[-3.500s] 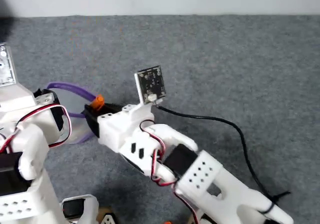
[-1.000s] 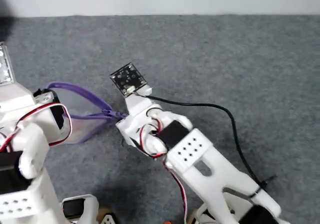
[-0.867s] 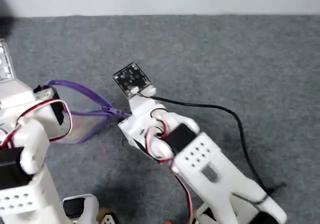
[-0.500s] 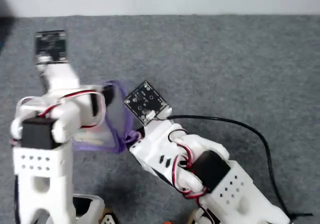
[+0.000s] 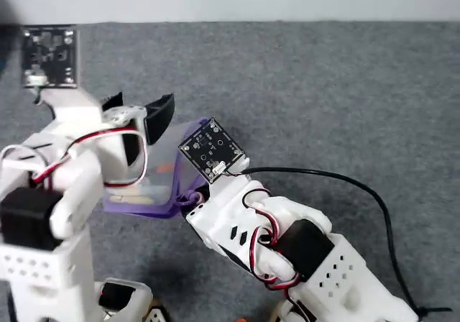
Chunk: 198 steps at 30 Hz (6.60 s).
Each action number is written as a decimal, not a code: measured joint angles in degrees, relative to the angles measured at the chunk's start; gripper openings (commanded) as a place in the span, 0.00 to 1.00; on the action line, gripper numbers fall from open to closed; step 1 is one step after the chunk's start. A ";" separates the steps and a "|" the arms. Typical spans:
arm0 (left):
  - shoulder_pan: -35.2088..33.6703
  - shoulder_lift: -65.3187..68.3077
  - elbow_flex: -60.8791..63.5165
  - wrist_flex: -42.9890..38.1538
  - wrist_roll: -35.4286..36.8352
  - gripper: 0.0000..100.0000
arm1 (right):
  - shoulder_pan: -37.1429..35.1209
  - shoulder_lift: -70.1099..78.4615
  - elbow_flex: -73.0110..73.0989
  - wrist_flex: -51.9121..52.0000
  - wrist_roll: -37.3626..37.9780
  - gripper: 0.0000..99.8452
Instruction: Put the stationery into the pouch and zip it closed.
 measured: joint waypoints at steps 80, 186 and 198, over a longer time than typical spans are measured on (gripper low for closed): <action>3.16 -28.57 48.35 -11.96 -15.21 0.01 | 9.67 0.00 -1.23 -10.90 12.13 0.01; -14.77 -51.78 81.32 -19.69 -3.08 0.01 | 50.90 -30.51 33.85 -2.11 -1.23 0.01; -5.63 -51.43 96.09 -31.12 -2.46 0.01 | 50.81 -53.01 59.78 -4.84 4.66 0.01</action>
